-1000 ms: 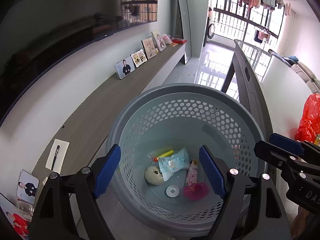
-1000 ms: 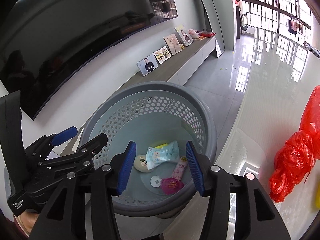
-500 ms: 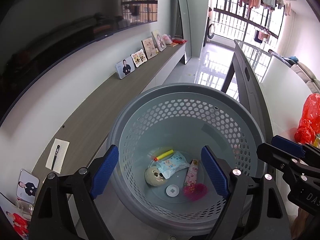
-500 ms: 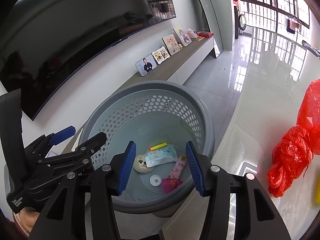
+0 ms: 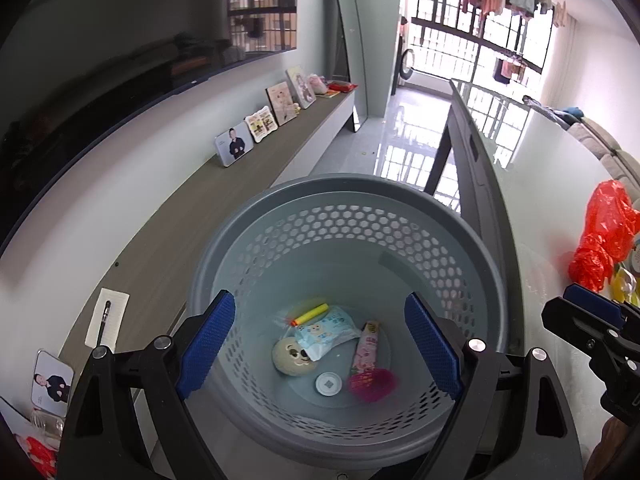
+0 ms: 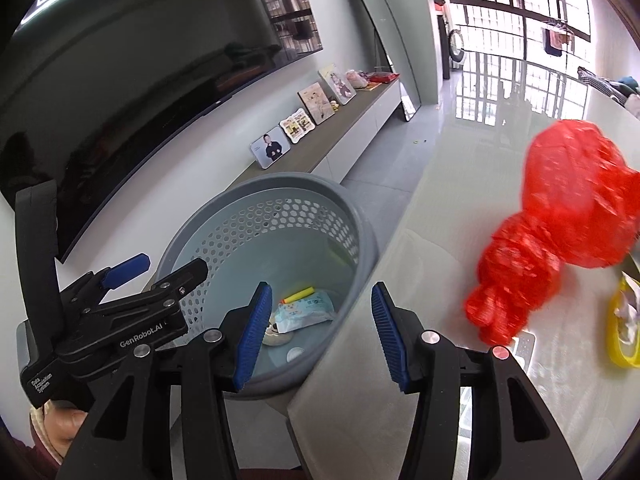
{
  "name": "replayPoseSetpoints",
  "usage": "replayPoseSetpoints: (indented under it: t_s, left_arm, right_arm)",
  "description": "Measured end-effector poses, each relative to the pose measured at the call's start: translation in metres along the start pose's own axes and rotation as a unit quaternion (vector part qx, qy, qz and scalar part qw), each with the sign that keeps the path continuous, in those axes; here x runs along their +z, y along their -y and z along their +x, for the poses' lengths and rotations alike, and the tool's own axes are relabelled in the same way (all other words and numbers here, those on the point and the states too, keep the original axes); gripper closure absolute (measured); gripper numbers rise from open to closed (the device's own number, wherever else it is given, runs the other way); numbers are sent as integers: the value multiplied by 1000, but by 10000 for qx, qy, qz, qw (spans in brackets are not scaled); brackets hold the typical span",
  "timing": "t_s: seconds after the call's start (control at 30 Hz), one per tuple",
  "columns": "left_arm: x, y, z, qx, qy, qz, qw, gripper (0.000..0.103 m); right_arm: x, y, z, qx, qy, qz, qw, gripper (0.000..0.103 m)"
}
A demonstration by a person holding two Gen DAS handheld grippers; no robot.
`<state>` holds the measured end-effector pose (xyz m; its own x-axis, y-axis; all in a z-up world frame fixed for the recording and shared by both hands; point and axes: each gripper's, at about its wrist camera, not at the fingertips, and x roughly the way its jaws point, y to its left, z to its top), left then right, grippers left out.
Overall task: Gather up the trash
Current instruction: 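Withdraw both tools from the basket back over the table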
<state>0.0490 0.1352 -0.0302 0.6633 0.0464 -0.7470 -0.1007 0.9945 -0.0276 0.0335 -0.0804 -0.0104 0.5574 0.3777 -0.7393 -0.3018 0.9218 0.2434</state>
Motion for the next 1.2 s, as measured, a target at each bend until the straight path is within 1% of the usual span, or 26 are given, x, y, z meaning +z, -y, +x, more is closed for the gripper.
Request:
replayPoseSetpoints:
  t_s: [0.27,0.4,0.57,0.87,1.2]
  left_arm:
    - [5,35,-5,-358,85,307,9989,18]
    - [7,58,-7,-584,132,483,9970,17]
    - [9,85,-10,-766,159,723,9943,17]
    - [11,121,-22,-960,249,985,9902,16]
    - [6,140,-26,-1066,200,1172,9872,16]
  right_arm:
    - [-13,30,-40,-316,297,337,9985,53]
    - [-22,50,-60,-520,446,549,9961,53]
    - [-31,72,-83,-718,617,771,9925,52]
    - [-48,105,-106,-981,762,1142,9857,52]
    - [-61,130,-120,-1077,802,1404,9809,52]
